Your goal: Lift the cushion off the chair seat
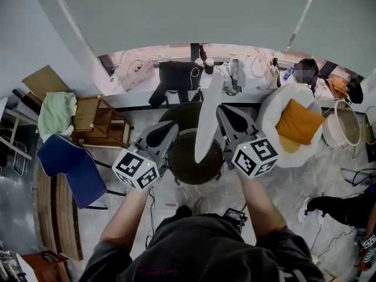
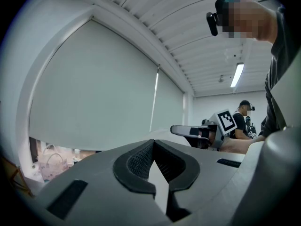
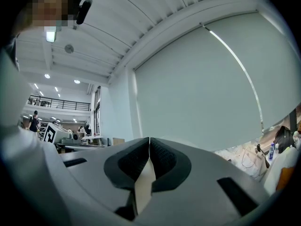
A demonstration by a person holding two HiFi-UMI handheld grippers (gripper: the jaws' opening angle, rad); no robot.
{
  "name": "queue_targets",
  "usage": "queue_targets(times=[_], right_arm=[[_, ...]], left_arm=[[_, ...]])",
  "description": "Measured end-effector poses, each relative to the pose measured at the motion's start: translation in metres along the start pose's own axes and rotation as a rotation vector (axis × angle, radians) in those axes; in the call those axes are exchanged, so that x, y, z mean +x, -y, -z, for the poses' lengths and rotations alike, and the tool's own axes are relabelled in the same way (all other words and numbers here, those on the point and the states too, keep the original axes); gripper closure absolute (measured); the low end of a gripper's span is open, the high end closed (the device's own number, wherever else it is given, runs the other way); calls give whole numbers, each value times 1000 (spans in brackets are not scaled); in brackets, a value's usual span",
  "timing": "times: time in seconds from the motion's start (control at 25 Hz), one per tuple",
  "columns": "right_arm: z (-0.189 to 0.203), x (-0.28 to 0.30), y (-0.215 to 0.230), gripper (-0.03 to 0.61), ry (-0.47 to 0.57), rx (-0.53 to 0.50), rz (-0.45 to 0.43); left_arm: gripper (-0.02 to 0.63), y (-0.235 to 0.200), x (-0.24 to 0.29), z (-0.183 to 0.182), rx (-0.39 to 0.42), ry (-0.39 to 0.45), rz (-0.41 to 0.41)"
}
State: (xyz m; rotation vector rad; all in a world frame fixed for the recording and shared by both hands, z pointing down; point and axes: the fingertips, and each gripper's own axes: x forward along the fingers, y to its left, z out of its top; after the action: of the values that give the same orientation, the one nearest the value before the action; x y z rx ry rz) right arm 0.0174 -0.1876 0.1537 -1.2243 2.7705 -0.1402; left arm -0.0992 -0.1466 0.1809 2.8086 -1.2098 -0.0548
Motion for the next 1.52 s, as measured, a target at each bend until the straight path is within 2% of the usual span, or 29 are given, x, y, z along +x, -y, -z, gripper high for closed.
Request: queue_targets(times=[0.44, 1.52], right_arm=[[-7, 4, 1, 561, -6, -10, -7], [2, 8, 2, 560, -20, -14, 4]], left_arm=[[604, -2, 5, -8, -2, 15, -8], [604, -9, 3, -3, -28, 28, -18]])
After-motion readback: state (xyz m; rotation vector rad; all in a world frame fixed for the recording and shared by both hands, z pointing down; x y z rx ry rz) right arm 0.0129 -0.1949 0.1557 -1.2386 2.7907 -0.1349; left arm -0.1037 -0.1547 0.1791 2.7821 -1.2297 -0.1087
